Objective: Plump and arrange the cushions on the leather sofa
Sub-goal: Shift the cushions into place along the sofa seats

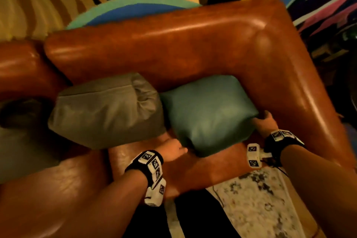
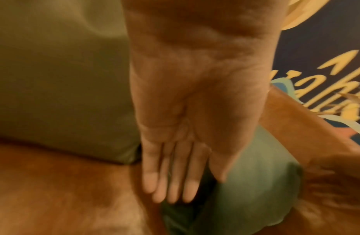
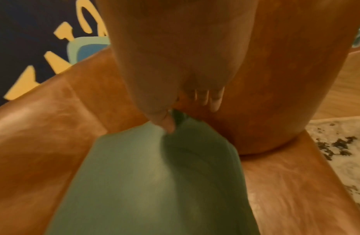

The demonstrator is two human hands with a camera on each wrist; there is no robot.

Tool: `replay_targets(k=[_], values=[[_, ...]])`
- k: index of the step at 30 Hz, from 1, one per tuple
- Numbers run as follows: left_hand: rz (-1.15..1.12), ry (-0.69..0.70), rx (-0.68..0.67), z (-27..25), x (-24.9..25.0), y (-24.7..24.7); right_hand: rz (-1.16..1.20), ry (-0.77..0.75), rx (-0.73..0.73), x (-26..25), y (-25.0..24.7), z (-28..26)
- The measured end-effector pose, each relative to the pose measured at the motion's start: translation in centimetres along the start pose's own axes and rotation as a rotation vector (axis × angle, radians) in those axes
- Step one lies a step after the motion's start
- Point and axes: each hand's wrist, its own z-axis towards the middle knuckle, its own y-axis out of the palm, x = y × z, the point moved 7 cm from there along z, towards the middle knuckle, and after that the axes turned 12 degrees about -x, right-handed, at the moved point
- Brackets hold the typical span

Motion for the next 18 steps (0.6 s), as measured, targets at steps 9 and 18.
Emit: replay_targets(k=[9, 18], values=[[-1.130, -0.098, 0.390, 3.8, 2.1, -0.1, 0.387, -0.029, -0.391, -0.1, 1.3, -1.2], [-0.683, 0.166, 0.429, -0.9, 9.4, -15.9, 0.949, -0.087, -0.581, -0.7, 2.9, -5.0]])
